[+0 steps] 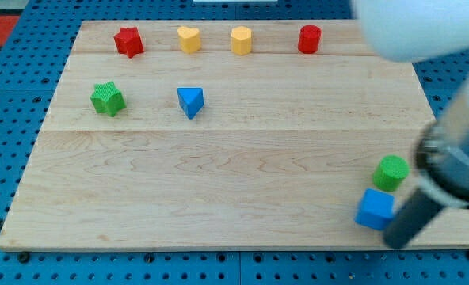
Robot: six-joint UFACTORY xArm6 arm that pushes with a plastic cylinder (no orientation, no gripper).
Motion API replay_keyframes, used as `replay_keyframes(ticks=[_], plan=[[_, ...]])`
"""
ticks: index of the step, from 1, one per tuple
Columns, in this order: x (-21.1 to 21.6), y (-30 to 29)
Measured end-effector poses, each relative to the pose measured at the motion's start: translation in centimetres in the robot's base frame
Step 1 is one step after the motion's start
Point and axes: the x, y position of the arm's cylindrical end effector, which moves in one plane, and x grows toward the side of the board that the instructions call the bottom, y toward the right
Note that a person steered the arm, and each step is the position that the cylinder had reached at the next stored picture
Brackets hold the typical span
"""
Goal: Move blue triangle towards blue cube
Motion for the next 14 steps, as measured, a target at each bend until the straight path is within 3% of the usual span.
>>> replay_keyframes(ticks=[2, 3, 4, 5, 8, 10, 11, 12, 13, 14], plan=[[-6.6, -0.4], [-7.2, -11.4], [-12.7, -21.3], [-19.8, -23.5], [-24.8, -33.6], [-24.3, -20.4], [-27.9, -22.2], [-26.7, -16.3], [-19.9, -13.2], [-17.2, -12.6]])
